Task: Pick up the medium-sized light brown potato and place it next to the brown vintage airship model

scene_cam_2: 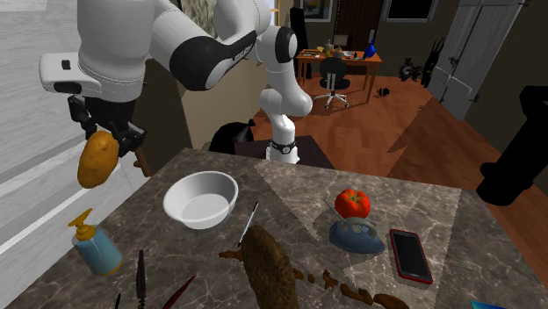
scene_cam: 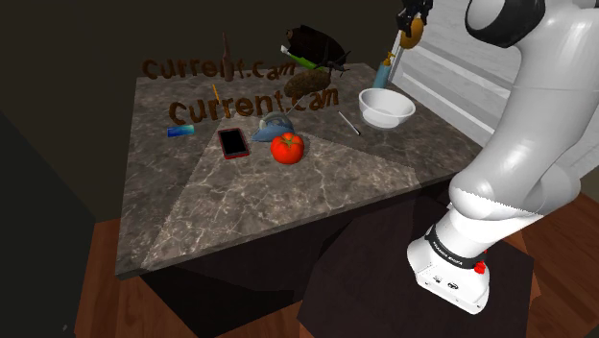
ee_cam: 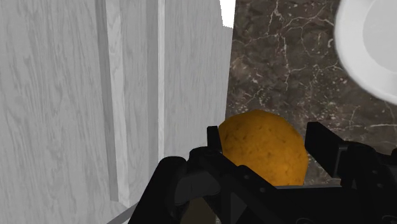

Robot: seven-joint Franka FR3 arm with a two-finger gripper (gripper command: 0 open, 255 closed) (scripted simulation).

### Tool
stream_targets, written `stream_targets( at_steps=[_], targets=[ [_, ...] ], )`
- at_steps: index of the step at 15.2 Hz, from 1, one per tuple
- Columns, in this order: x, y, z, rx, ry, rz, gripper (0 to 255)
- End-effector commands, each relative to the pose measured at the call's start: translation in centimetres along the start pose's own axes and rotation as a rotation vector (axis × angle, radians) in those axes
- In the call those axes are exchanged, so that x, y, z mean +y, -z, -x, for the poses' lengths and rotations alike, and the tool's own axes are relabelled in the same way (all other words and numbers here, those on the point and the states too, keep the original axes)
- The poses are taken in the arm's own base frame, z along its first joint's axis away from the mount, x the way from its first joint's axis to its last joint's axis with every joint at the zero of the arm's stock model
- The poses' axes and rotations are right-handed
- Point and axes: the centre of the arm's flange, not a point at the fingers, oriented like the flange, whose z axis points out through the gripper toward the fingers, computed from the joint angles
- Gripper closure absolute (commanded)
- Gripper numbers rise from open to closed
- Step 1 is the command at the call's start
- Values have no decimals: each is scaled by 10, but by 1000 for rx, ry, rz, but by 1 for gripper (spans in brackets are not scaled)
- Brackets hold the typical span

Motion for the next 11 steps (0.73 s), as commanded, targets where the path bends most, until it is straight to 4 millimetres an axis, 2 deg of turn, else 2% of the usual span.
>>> stream_targets(
  at_steps=[1,11],
  targets=[
    [-6,-8,-1,1,0,0,255],
    [-34,-52,-6,1,0,0,255]
  ],
)
